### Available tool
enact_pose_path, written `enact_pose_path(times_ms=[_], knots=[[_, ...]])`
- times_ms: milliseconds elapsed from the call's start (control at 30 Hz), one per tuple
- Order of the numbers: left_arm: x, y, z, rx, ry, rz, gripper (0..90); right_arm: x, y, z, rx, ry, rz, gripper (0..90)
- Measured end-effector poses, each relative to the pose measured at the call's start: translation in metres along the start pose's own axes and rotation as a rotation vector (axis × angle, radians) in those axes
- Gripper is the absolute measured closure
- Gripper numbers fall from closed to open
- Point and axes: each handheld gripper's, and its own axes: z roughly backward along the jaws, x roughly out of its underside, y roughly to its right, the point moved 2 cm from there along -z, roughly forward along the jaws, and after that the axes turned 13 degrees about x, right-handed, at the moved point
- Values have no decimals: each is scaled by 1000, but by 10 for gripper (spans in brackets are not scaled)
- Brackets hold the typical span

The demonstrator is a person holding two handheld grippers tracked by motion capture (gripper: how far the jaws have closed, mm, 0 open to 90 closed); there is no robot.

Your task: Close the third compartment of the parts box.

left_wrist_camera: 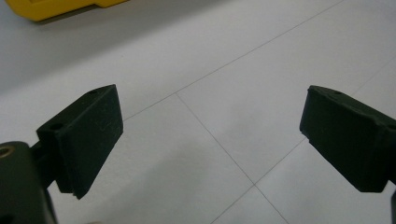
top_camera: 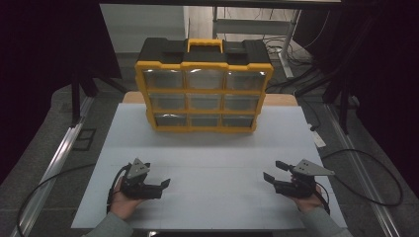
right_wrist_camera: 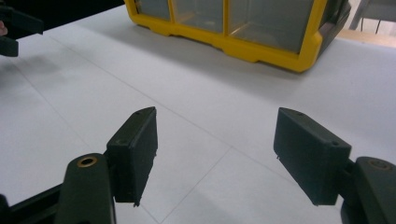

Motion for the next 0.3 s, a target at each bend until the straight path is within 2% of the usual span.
enact_pose_path(times_ms=[300], knots=[[0, 0, 0, -2, -1, 0, 66, 2, -3, -2, 2, -10, 23, 306]])
